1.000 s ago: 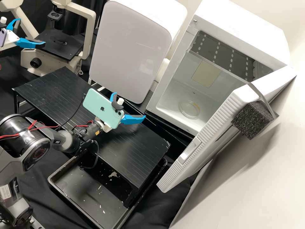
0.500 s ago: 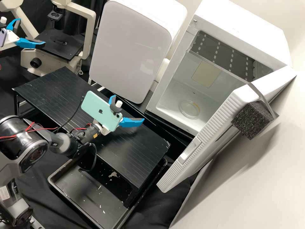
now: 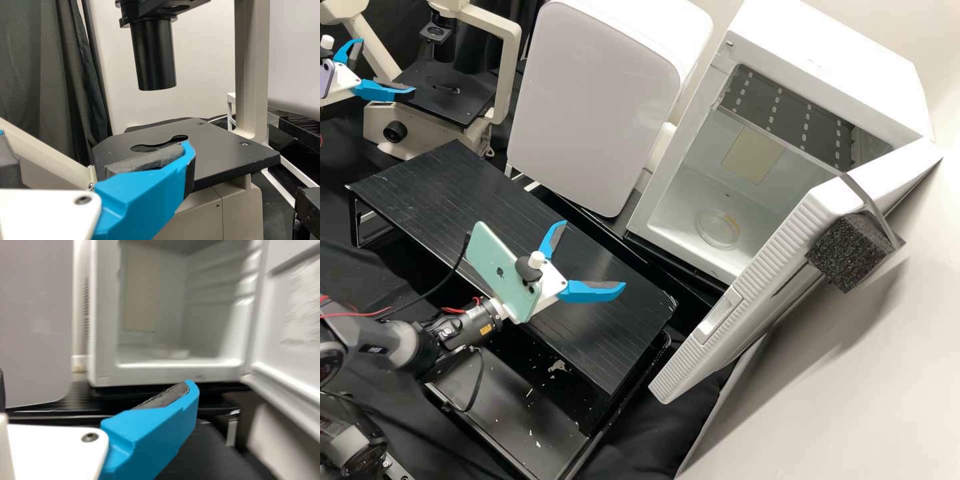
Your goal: Close the incubator door
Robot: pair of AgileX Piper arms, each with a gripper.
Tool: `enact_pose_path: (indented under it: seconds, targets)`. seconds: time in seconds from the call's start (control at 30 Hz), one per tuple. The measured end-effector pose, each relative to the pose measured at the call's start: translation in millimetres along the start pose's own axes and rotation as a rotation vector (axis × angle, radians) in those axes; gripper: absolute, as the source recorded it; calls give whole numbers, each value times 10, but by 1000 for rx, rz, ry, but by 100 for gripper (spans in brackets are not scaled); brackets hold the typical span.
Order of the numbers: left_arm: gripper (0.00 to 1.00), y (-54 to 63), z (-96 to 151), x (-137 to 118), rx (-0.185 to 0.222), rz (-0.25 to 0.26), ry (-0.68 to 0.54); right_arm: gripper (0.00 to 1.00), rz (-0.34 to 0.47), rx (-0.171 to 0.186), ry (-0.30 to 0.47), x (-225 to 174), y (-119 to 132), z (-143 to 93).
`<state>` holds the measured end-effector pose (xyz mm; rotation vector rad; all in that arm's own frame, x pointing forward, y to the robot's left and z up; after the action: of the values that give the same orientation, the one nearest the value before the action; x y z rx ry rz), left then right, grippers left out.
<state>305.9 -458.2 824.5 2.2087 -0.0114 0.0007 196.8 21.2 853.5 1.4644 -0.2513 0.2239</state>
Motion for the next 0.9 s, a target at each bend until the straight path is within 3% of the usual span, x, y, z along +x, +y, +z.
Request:
enact_pose_path:
  seconds: [0.13,0.47,0.63,0.9]
  targets:
    - [100,0,0,0,0,0,0,100,79,-54,-77,-153,96,71]
    - [100,0,0,0,0,0,0,100,210,-143,-269,-396,264,284]
    - [100,0,0,0,0,0,0,100,286,-155,-331,-446,382,356]
    - [100,0,0,0,0,0,0,100,273,-181,-429,-245,383,525]
